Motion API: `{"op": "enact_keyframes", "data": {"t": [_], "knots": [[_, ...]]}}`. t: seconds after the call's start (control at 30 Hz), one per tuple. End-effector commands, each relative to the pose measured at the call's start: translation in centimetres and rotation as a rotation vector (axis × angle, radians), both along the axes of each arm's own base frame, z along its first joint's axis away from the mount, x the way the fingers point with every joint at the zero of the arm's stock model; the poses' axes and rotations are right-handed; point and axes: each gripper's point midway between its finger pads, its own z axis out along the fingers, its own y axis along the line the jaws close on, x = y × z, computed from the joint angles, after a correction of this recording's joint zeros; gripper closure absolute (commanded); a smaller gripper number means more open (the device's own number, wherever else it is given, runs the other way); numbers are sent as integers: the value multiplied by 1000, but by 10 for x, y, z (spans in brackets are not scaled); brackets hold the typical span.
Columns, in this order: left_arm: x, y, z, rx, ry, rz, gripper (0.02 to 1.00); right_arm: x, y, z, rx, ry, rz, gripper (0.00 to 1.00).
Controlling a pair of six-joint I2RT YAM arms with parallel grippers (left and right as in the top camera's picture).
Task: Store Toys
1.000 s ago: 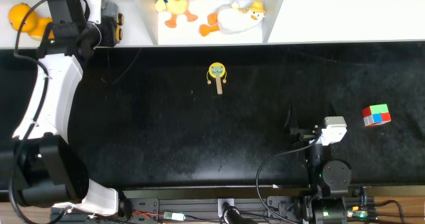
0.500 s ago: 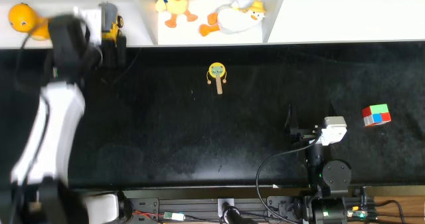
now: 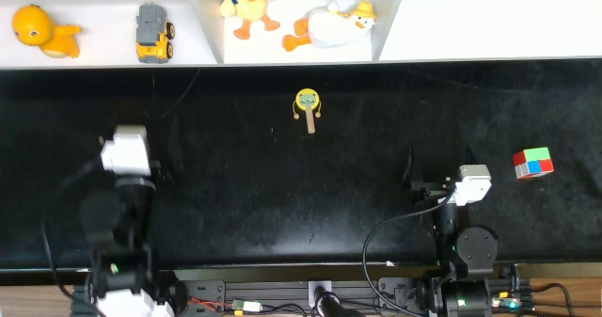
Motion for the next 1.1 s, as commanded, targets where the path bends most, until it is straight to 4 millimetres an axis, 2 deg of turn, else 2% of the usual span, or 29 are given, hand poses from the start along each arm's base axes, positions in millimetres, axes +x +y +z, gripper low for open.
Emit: {"op": "enact_keyframes", "data": {"t": [0.03, 0.17, 0.3, 0.37, 0.53, 1.1], "knots": [[-22, -19, -8, 27, -90, -77, 20, 0, 0, -4, -3, 1, 3, 5], [-33, -30, -23, 99, -67, -109, 23, 0, 0, -4, -3, 1, 3, 7], [-41, -24, -43, 110, 6, -78, 20, 0, 0, -4, -3, 1, 3, 7], [-41, -18, -42, 97, 8, -43, 20, 0, 0, -4, -3, 1, 4, 5], [-41, -19, -42, 22, 10, -43, 20, 0, 0, -4, -3, 1, 3, 5], [-41, -19, -42, 22, 10, -43, 20, 0, 0, -4, -3, 1, 3, 5]]}}
